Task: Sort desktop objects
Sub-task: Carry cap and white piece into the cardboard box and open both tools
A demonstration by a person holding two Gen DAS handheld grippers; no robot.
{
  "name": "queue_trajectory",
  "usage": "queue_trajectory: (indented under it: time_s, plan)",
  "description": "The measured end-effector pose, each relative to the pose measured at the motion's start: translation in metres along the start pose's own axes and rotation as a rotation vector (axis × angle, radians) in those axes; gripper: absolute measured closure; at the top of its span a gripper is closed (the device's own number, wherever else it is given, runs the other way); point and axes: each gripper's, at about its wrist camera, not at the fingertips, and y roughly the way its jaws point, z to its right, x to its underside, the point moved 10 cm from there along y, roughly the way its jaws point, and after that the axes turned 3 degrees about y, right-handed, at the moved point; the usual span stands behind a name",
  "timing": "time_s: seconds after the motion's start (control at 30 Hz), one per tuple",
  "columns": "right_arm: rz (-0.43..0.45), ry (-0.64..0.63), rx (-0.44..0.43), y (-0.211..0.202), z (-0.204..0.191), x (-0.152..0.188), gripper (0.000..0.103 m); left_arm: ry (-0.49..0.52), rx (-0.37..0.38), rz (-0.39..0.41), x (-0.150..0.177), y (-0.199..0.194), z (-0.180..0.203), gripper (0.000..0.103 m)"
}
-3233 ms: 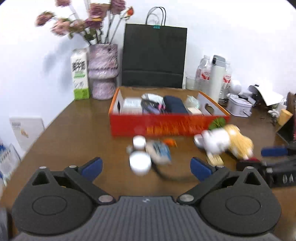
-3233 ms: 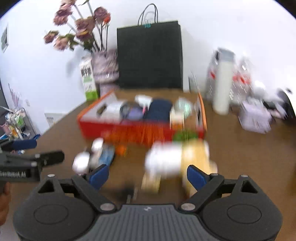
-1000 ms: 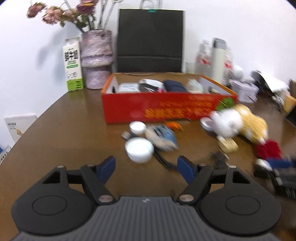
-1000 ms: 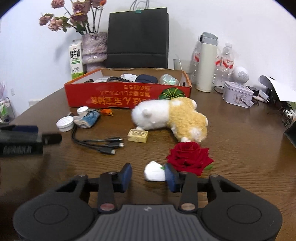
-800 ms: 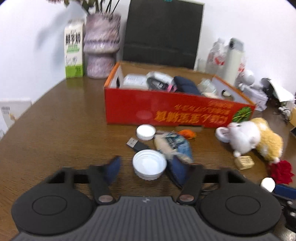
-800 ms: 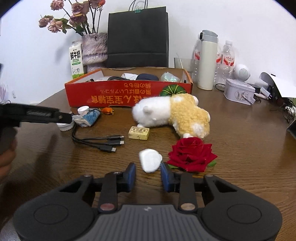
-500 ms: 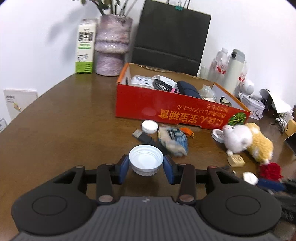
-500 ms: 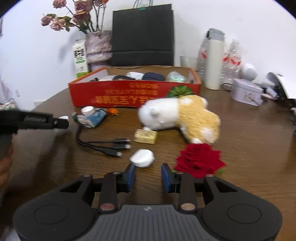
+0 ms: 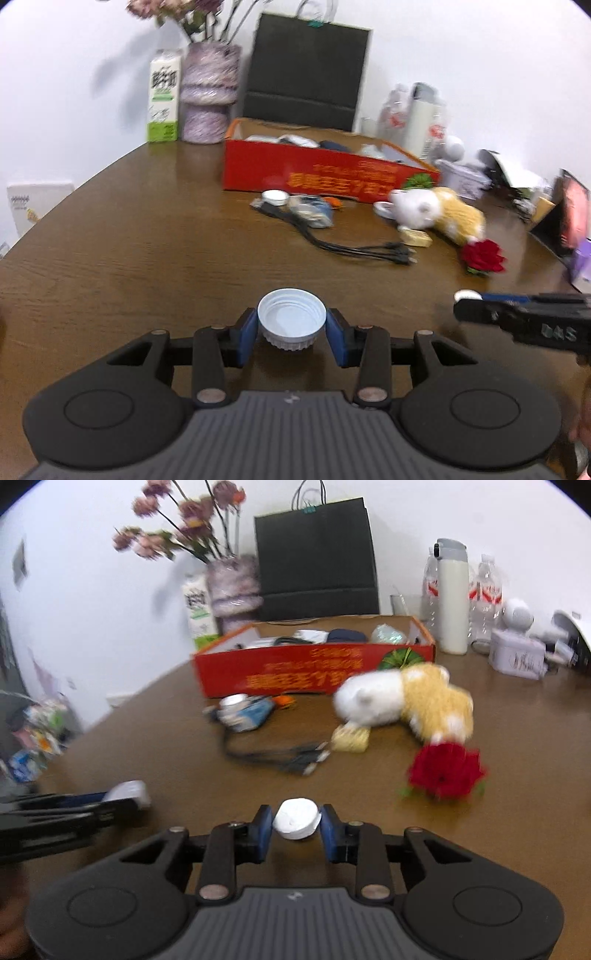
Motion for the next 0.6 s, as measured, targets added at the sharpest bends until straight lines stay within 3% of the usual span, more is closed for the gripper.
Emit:
queue_trajectory:
  time_s: [0.1, 0.2, 0.4, 0.5, 0.6]
  plan:
    - [0.037, 0.004, -0.036, -0.035, -0.011, 0.011, 0.076, 0.037, 0.016, 0.017, 0.004, -0.01, 0.013, 0.062]
    - [0.075, 0.001, -0.031, -0.057, -0.014, 0.009, 0.076, 0.012, 0.058, 0.025, 0.0, -0.015, 0.024, 0.062]
    - [0.104, 0.014, -0.005, -0.056, 0.0, -0.009, 0.076, 0.044, 0.039, 0.087, -0.022, -0.024, 0.028, 0.062]
    - [0.117, 0.016, -0.026, -0.047, 0.005, -0.031, 0.076, 0.07, 0.017, 0.124, -0.049, -0.016, 0.022, 0.062]
    - [0.168, -0.026, -0.034, -0.038, 0.008, -0.073, 0.076, 0.088, 0.002, 0.173, -0.096, 0.0, 0.013, 0.062]
